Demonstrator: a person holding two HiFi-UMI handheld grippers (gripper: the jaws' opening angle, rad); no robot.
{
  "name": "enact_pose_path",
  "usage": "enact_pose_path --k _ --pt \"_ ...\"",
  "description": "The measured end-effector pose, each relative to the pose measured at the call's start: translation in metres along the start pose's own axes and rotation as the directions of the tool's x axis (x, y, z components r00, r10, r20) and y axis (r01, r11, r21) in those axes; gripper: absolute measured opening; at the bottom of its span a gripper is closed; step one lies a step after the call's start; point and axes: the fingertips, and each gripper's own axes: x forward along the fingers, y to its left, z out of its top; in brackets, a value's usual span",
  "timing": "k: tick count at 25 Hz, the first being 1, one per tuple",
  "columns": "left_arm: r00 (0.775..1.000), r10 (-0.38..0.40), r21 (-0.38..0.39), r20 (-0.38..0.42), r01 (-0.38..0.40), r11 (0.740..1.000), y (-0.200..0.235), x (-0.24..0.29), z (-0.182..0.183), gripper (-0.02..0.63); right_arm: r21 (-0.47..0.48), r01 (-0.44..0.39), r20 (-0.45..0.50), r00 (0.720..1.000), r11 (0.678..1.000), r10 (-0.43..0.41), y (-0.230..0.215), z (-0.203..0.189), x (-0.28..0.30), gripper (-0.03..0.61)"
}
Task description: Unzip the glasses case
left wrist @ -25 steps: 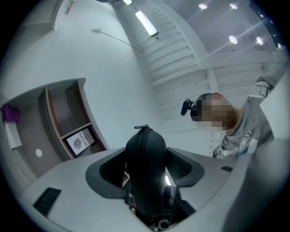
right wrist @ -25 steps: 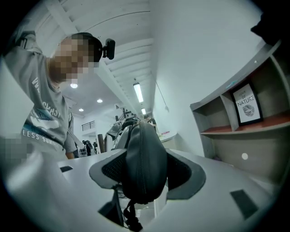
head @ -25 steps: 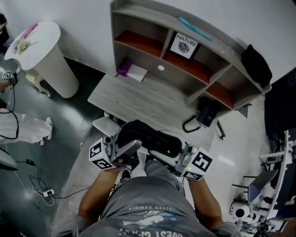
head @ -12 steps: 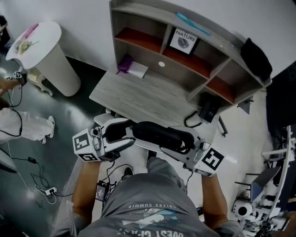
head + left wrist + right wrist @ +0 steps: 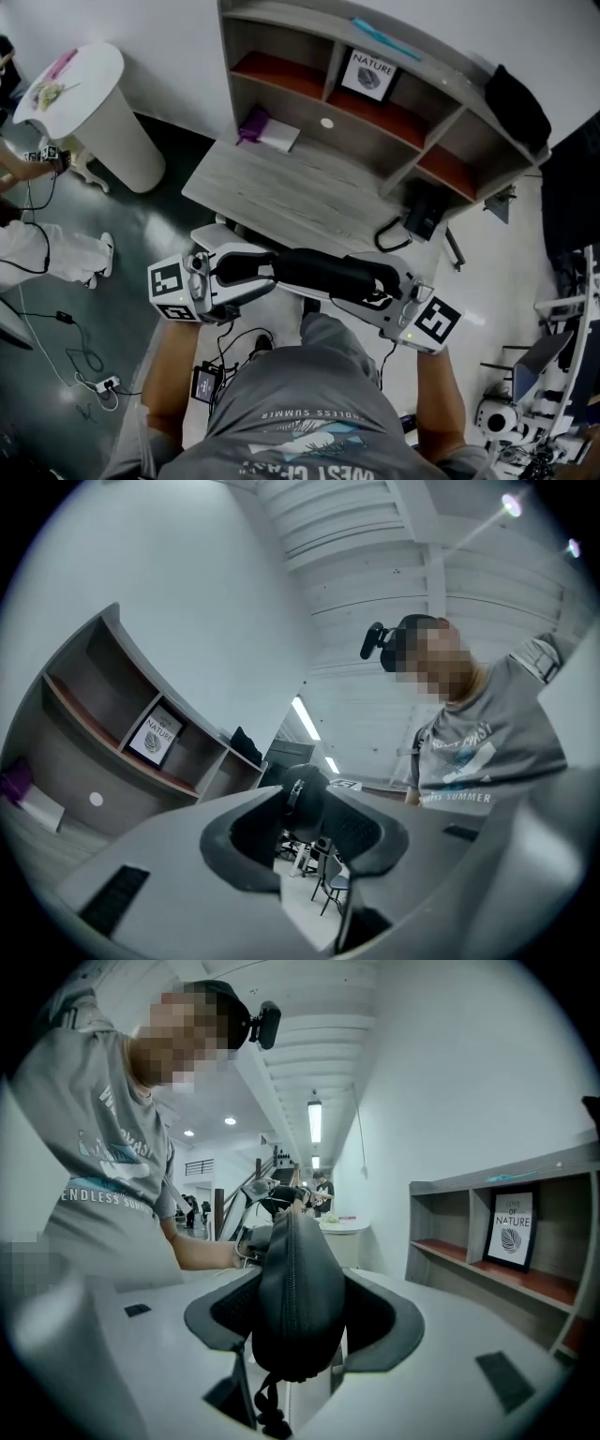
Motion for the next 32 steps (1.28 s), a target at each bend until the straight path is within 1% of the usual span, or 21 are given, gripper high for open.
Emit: enact_pose_path --k 4,7,8,10,13,15,17,19,21,22,25,26,27,29,30,32 --pt "0.999 -0.037 -0.032 -0.005 0.037 0.999 -0.009 0.001 -0.002 0.112 0.001 -0.023 0.005 1.000 1.000 0.023 0.007 0.000 -0.006 0.256" --pt "0.999 -0.038 -0.070 0.004 0.038 0.997 -0.010 -0.001 -0.003 0.091 0.005 -0.025 0.007 1.000 1.000 0.025 0.010 -0.002 -0.010 0.256" --pt "0.999 -0.031 -0.082 0.011 0.032 0.996 -0.008 -0.002 -0.002 0.036 0.002 -0.022 0.004 1.000 1.000 0.022 0.009 -0.003 -0.011 0.256" --pt "0.999 -0.026 -0.097 0.020 0.028 0.995 -0.007 -0.004 -0.001 0.006 -0.006 -0.018 -0.006 1.000 1.000 0.018 0.010 -0.005 -0.013 0.258" --pt "0.999 -0.039 -0.106 0.025 0.041 0.994 -0.010 -0.002 0.001 0.005 0.007 -0.016 0.002 1.000 1.000 0.016 0.012 -0.006 -0.016 0.258" --pt "0.999 -0.031 -0.117 0.022 0.033 0.993 -0.010 0.000 0.001 0.005 -0.002 -0.004 -0.001 1.000 1.000 0.004 0.012 -0.006 -0.017 0.256" --pt "1.000 0.010 -0.130 -0.010 -0.011 0.991 -0.005 0.000 -0.002 0.003 -0.052 0.028 -0.038 0.999 0.998 -0.030 0.010 -0.009 -0.017 0.256" --pt "0.996 0.065 -0.126 -0.060 -0.072 0.989 0.001 -0.002 -0.007 0.000 -0.129 0.066 -0.116 0.990 0.990 -0.081 0.009 -0.015 -0.016 0.255" --pt "0.987 0.115 -0.092 -0.112 -0.126 0.988 0.004 -0.003 -0.011 0.000 -0.191 0.092 -0.206 0.970 0.977 -0.132 0.007 -0.022 -0.016 0.253" --pt "0.981 0.138 -0.066 -0.138 -0.148 0.987 0.005 -0.003 -0.013 0.000 -0.212 0.101 -0.234 0.960 0.972 -0.151 0.007 -0.024 -0.016 0.252" --pt "0.955 0.202 0.015 -0.217 -0.203 0.979 0.007 -0.003 -0.017 0.000 -0.239 0.126 -0.268 0.944 0.963 -0.190 0.006 -0.025 -0.014 0.249" --pt "0.948 0.216 0.031 -0.235 -0.215 0.976 0.008 -0.003 -0.018 -0.001 -0.246 0.134 -0.282 0.938 0.960 -0.204 0.005 -0.026 -0.013 0.249" --pt "0.944 0.220 0.034 -0.245 -0.218 0.975 0.007 -0.001 -0.018 -0.002 -0.260 0.141 -0.299 0.929 0.955 -0.219 0.004 -0.028 -0.013 0.247" --pt "0.951 0.191 0.003 -0.245 -0.196 0.981 0.001 0.005 -0.017 -0.002 -0.299 0.147 -0.329 0.912 0.943 -0.246 0.003 -0.033 -0.010 0.247" --pt "0.955 0.172 -0.016 -0.241 -0.181 0.983 -0.003 0.010 -0.017 -0.002 -0.314 0.149 -0.331 0.909 0.938 -0.255 0.003 -0.034 -0.008 0.247" --pt "0.956 0.159 -0.032 -0.247 -0.172 0.985 -0.008 0.019 -0.019 -0.002 -0.326 0.157 -0.321 0.909 0.932 -0.266 0.002 -0.035 -0.003 0.247"
